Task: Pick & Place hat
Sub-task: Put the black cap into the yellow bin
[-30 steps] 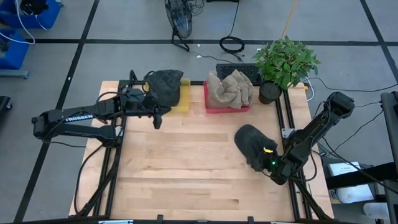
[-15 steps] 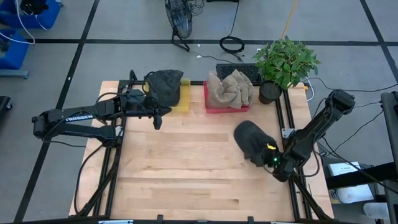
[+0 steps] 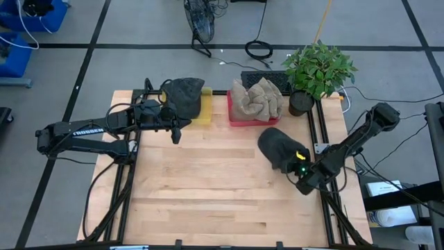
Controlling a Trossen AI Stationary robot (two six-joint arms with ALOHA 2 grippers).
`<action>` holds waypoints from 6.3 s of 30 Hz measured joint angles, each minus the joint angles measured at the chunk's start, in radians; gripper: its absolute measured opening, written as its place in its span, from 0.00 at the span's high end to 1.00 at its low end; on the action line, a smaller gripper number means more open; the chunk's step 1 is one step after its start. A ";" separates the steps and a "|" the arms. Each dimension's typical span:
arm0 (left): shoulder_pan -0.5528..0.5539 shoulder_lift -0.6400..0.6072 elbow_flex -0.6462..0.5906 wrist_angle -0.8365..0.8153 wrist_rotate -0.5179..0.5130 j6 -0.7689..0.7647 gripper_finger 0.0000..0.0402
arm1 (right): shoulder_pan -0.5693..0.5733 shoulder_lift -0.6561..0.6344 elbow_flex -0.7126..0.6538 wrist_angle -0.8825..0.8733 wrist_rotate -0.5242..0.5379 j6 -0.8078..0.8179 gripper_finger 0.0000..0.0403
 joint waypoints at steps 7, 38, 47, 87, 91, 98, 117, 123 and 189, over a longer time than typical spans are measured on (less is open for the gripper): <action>0.000 0.000 0.000 -0.001 0.000 0.000 0.94 | -0.127 0.025 0.000 -0.036 0.003 -0.082 0.63; -0.026 0.000 0.000 0.005 0.004 -0.083 0.94 | -0.742 0.461 0.834 0.043 -0.630 -1.852 1.00; -0.054 0.000 0.000 -0.002 0.004 -0.102 0.94 | -0.747 0.733 1.171 0.056 -0.821 -2.183 1.00; -0.088 0.340 0.000 0.157 0.153 -0.053 0.35 | -0.698 0.671 1.044 -0.104 -0.515 -2.532 0.99; -0.062 0.345 0.000 0.211 0.154 -0.047 0.17 | -0.686 0.647 1.045 -0.089 -0.497 -2.552 0.99; -0.057 0.345 0.000 0.221 0.144 0.045 0.02 | -0.675 0.647 1.045 -0.061 -0.482 -2.566 0.99; -0.111 0.409 0.000 0.304 0.256 0.006 0.81 | -0.673 0.647 1.044 0.010 -0.445 -2.532 0.98; -0.109 0.391 0.016 0.303 0.227 0.058 0.97 | -0.674 0.647 1.045 -0.015 -0.443 -2.399 0.93; 0.620 0.434 0.225 -0.176 0.107 0.027 0.54 | -0.879 0.643 0.875 0.283 -0.423 -2.069 0.48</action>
